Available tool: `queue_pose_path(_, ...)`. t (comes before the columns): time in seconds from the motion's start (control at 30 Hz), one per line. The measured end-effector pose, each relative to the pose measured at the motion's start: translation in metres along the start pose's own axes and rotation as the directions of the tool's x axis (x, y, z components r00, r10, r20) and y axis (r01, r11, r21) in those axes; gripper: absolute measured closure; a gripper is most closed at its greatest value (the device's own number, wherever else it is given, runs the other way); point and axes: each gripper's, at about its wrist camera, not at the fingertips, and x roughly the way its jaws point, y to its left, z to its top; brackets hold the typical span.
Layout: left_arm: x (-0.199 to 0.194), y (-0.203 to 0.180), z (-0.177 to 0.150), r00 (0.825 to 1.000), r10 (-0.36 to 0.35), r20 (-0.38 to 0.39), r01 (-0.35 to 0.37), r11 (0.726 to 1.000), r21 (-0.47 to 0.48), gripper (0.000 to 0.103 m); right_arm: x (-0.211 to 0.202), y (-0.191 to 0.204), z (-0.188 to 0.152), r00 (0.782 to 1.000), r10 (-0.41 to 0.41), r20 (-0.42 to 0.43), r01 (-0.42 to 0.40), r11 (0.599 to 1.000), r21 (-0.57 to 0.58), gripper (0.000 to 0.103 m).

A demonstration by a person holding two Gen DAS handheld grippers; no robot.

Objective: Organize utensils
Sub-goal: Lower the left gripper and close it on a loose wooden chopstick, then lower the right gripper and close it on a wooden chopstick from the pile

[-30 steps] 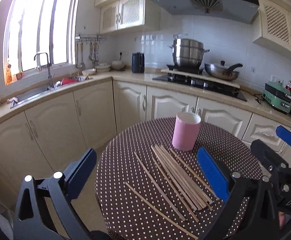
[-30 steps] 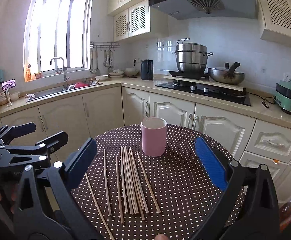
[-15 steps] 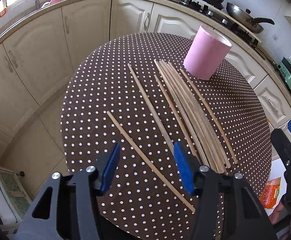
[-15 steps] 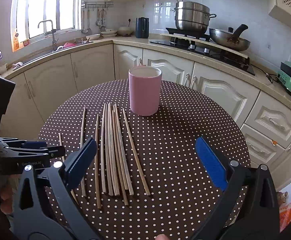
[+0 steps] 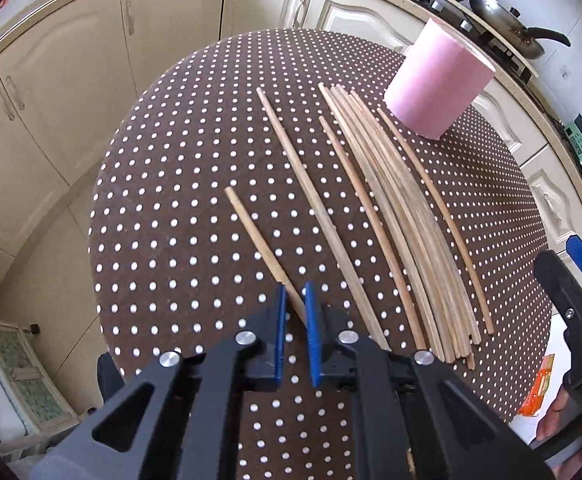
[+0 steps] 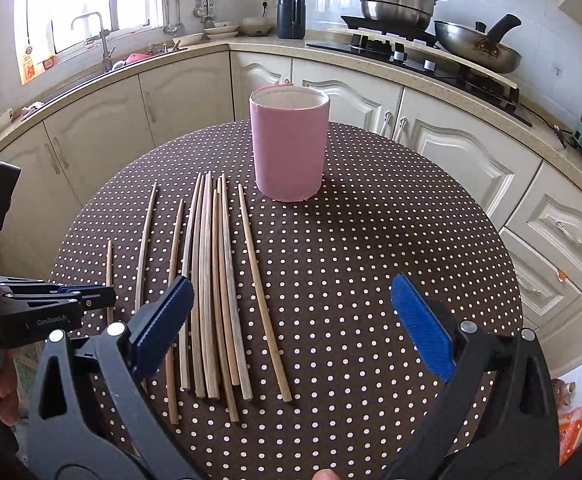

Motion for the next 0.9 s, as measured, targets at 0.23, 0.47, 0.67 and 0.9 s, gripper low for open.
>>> queue_pose_path(0.23, 0.012, 0.003, 0.026, 1.000, -0.001, 0.024, 0.000, 0.999, 0.049, 0.096, 0.016, 0.000, 0.010, 0.999, 0.015, -0.034, -0.016, 1.000, -0.012, 0.006)
queue_pose_path(0.47, 0.013, 0.001, 0.040, 0.999, 0.029, 0.018, -0.031, 0.996, 0.082, 0.096, 0.042, -0.011, 0.020, 0.993, 0.064, -0.104, -0.064, 0.998, 0.000, 0.006)
queue_pose_path(0.67, 0.005, -0.008, 0.028, 0.998, 0.059, -0.008, -0.058, 0.989, 0.133, 0.080, 0.060, -0.023, 0.026, 0.980, 0.106, -0.167, -0.110, 0.994, -0.013, 0.006)
queue_pose_path(0.9, 0.001, -0.016, 0.014, 0.996, 0.093, 0.006, -0.092, 0.981, 0.171, 0.079, 0.082, -0.020, 0.038, 0.950, 0.189, -0.248, -0.206, 0.977, -0.046, 0.020)
